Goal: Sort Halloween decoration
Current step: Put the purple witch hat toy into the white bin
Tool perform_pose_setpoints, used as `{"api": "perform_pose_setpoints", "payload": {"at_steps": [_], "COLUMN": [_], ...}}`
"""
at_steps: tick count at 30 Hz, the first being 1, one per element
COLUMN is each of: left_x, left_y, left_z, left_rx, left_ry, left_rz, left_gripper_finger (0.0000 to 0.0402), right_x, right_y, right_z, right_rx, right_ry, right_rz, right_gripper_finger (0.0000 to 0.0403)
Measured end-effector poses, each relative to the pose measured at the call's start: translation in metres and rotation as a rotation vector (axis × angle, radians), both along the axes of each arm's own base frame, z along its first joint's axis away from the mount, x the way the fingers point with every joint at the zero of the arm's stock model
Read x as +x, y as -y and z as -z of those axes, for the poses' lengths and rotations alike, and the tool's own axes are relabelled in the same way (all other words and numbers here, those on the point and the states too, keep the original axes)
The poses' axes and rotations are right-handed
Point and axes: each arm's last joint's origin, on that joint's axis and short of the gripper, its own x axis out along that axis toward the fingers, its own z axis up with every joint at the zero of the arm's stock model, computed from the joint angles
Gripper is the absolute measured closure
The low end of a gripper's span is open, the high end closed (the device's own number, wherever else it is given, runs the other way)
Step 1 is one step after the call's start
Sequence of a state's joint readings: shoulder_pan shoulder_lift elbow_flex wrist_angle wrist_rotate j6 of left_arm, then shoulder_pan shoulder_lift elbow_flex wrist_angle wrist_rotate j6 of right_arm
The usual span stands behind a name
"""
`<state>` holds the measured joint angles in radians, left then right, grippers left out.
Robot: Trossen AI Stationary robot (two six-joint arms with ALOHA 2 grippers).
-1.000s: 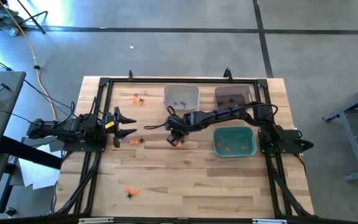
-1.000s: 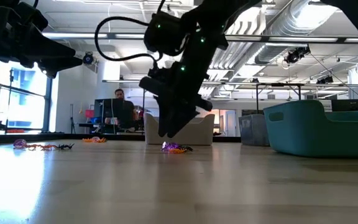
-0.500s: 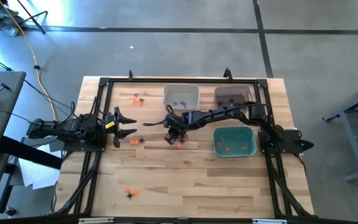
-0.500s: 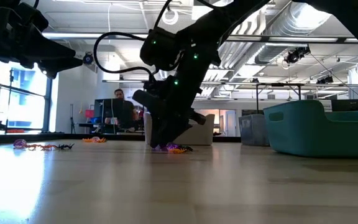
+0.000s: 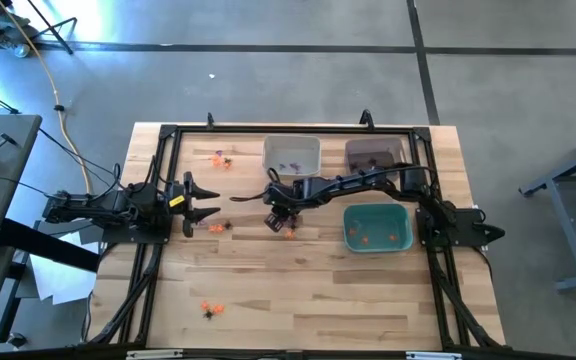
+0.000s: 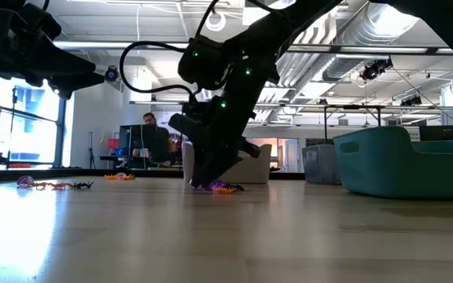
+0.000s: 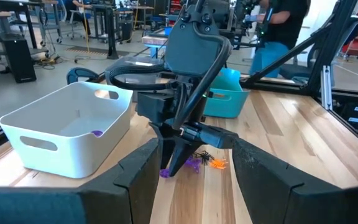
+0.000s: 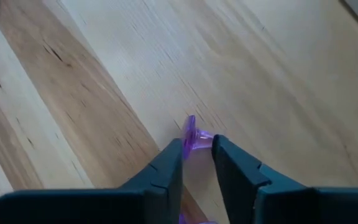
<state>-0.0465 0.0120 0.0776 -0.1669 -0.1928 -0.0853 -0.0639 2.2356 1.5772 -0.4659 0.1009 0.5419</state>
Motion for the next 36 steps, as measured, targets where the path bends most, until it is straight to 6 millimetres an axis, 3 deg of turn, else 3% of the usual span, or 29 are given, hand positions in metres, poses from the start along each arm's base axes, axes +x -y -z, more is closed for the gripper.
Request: {"api": "perform_pose_setpoints", "payload": {"at_steps": [9, 36], "left_x": [0.0, 0.0], "left_y": [0.0, 0.0], "left_z": [0.0, 0.0], "left_rx": [0.0, 0.0], "left_ry": [0.0, 0.0], "left_rz": [0.0, 0.0], "left_gripper_finger": [0.0216, 0.0216], "right_x": [0.0, -0.001], "right_y": [0.0, -0.007], "right_z": [0.0, -0.012], "right_rx": [0.001, -0.028], "right_ry": [-0.003, 0.027], "right_rz": [0.001, -0.003], "right_gripper_finger": [0.0398, 0.0396]}}
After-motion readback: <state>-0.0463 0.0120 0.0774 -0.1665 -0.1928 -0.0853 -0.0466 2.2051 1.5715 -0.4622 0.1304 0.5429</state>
